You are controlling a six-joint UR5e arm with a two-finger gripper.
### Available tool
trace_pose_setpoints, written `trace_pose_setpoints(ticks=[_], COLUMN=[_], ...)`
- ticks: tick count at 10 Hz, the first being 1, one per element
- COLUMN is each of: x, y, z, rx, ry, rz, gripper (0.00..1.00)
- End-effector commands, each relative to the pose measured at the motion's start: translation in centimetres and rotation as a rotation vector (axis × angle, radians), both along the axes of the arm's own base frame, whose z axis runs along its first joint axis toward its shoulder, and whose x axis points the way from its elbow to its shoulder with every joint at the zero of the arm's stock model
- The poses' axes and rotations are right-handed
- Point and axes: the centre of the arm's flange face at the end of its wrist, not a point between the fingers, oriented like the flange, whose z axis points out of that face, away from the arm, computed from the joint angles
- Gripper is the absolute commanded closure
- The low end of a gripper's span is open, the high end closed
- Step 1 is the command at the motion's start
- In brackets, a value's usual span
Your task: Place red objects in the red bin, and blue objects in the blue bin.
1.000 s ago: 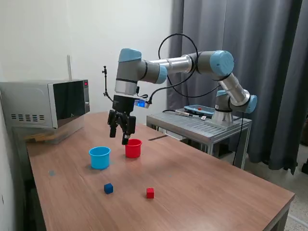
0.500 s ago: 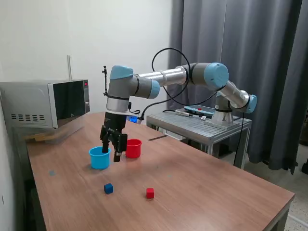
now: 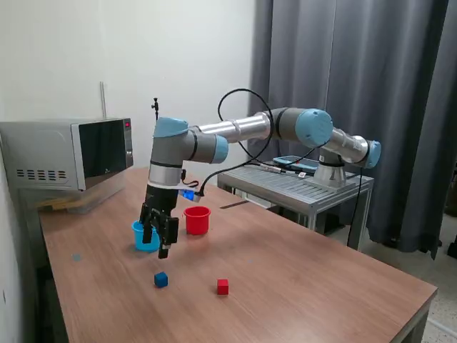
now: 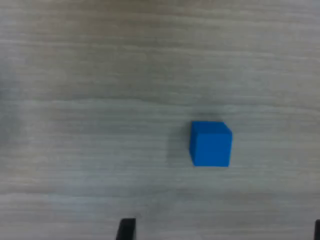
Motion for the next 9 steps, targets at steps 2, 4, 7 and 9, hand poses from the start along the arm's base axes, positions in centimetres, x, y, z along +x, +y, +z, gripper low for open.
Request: trace_pose_setpoints(ticks=[2,4,7,9], x=[-0.5,-0.6,-0.5,-0.5], y=[1.4,1.3,1.1,0.8], z=[-2.1,-3.7,-4.4,-5.1], rx=[0.000,0.001,0.000,0.000], ry=[-0.007,-0.032,-0.046,-0.053], rz=[-0.011,0.004,0.007,0.012], gripper=[0.00,0.00,0.00,0.00])
